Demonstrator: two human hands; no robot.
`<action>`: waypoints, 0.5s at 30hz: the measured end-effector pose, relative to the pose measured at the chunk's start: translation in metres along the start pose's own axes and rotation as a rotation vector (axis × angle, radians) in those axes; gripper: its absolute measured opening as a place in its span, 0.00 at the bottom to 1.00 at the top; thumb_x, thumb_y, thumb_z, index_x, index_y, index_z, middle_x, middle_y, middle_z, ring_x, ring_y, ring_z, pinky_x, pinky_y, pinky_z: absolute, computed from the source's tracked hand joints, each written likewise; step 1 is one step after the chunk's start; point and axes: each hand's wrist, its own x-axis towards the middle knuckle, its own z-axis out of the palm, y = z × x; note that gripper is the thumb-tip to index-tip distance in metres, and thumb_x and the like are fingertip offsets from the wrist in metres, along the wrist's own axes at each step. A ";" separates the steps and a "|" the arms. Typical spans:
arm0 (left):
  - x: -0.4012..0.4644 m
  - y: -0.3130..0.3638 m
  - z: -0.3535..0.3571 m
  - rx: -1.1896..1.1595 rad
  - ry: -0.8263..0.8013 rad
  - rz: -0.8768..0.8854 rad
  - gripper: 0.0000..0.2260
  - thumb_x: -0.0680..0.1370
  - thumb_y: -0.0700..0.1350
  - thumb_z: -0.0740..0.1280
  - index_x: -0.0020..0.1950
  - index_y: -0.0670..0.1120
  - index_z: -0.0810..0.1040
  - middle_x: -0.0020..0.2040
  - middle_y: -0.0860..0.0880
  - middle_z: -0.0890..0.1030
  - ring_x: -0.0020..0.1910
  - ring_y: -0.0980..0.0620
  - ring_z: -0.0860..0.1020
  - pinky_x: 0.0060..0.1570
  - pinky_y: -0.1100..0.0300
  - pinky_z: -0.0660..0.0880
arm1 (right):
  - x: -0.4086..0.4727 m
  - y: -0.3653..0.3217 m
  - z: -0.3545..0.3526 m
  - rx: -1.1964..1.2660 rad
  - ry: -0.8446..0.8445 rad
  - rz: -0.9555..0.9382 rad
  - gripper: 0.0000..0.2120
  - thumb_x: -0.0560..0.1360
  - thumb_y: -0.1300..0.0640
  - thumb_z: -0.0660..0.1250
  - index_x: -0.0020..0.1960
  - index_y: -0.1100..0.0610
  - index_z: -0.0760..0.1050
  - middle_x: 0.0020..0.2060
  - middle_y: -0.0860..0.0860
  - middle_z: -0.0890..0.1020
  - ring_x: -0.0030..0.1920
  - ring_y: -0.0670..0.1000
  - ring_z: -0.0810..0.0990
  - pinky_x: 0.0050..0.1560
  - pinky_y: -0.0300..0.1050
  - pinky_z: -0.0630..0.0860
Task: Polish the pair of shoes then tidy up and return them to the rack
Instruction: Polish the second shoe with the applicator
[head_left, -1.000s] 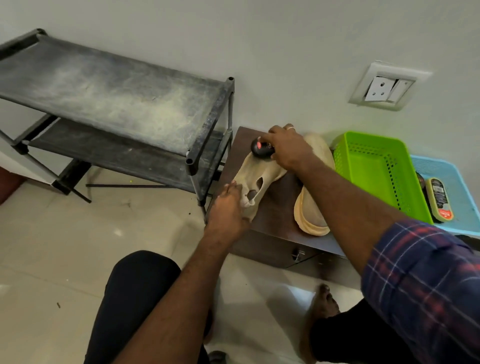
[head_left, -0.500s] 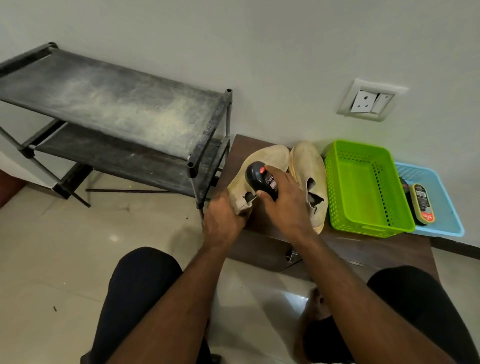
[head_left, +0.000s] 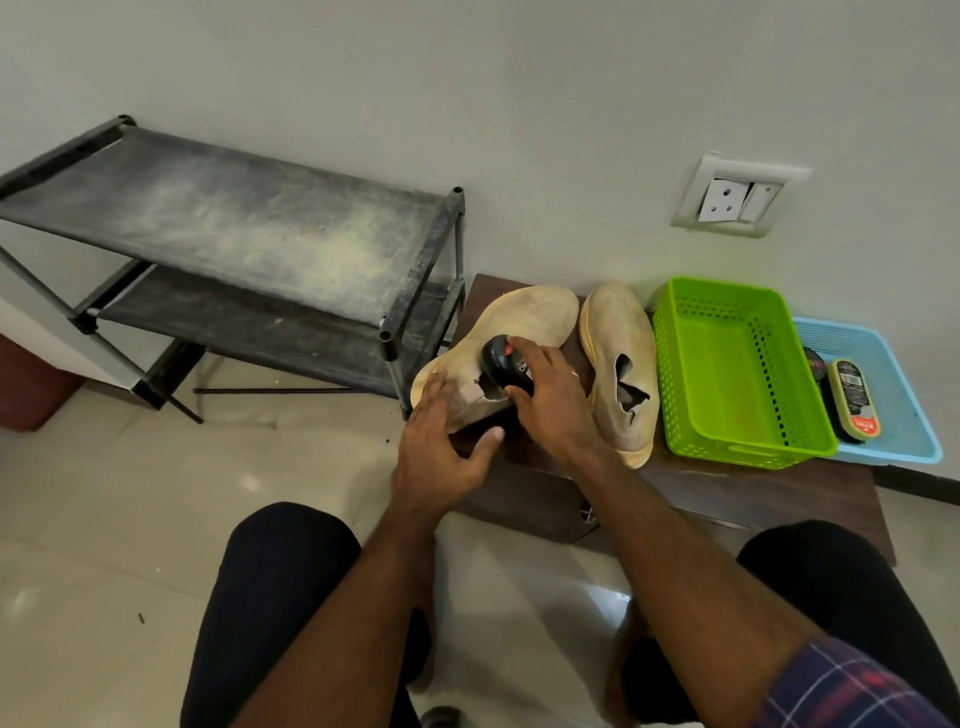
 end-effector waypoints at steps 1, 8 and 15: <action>0.001 0.003 -0.002 -0.093 0.039 -0.037 0.30 0.75 0.59 0.68 0.72 0.44 0.74 0.76 0.45 0.70 0.75 0.50 0.67 0.72 0.49 0.68 | -0.003 0.002 0.001 -0.007 0.002 0.000 0.32 0.75 0.58 0.71 0.73 0.42 0.63 0.66 0.51 0.71 0.63 0.59 0.73 0.63 0.56 0.74; 0.015 0.003 0.007 -0.083 0.048 -0.232 0.36 0.73 0.58 0.75 0.78 0.51 0.66 0.79 0.47 0.64 0.77 0.49 0.63 0.73 0.52 0.65 | -0.028 0.019 0.005 -0.071 0.057 -0.012 0.34 0.71 0.61 0.74 0.71 0.44 0.64 0.66 0.52 0.72 0.60 0.59 0.76 0.59 0.54 0.78; 0.013 -0.007 0.018 0.214 0.029 0.046 0.40 0.74 0.64 0.64 0.76 0.37 0.65 0.77 0.39 0.64 0.77 0.45 0.57 0.73 0.47 0.61 | -0.047 0.012 -0.011 0.088 0.227 -0.010 0.30 0.73 0.58 0.73 0.72 0.49 0.67 0.66 0.51 0.72 0.63 0.53 0.74 0.62 0.46 0.73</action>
